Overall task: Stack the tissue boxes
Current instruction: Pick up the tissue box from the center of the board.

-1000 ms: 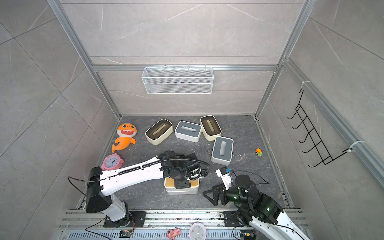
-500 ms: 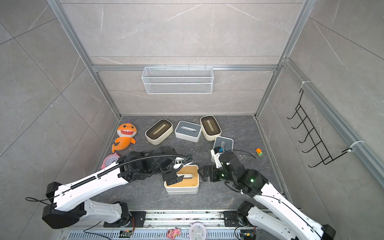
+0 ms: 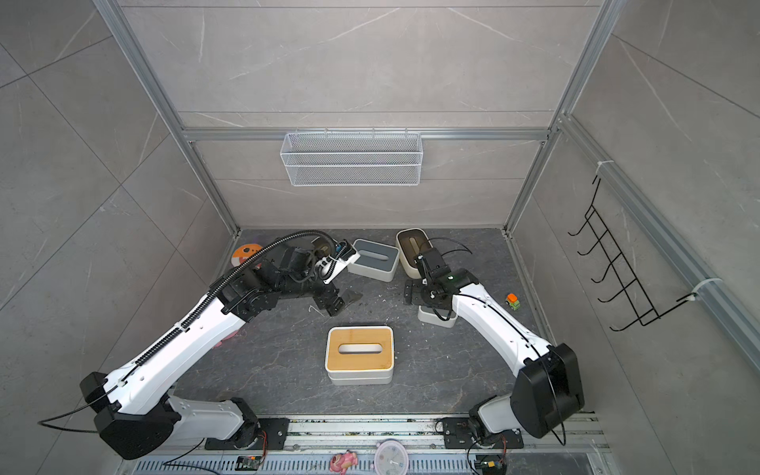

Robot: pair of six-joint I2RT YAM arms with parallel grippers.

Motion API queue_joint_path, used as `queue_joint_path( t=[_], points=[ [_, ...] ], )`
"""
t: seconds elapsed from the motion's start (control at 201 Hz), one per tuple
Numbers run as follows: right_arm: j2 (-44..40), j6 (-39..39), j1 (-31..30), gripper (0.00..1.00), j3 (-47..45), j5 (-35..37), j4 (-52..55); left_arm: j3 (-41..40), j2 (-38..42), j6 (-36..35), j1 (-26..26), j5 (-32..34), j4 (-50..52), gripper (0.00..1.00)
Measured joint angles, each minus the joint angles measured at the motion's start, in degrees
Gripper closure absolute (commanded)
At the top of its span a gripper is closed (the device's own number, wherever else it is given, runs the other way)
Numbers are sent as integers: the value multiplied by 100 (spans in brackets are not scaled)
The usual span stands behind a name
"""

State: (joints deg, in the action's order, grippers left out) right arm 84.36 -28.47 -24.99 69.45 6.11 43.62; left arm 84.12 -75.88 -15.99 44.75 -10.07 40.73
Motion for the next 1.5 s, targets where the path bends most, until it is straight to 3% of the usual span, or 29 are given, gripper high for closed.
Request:
queue_joint_path(
  t=[0.115,0.279,0.588,0.937,1.501],
  points=[
    [457,22,160,10,254,162,0,-975,129,-280,-2,-514,-610,0],
    [815,131,334,10,466,365,-52,-1910,140,-415,-142,-656,-1095,0],
    [997,264,660,11,474,372,-275,-1954,181,-426,-264,-852,-1561,0],
    [1805,216,664,17,743,188,-455,-1956,197,-428,-315,-861,-1604,0],
    [2109,127,723,25,765,267,-688,-1974,184,-428,-328,-1021,-1687,0]
  ],
)
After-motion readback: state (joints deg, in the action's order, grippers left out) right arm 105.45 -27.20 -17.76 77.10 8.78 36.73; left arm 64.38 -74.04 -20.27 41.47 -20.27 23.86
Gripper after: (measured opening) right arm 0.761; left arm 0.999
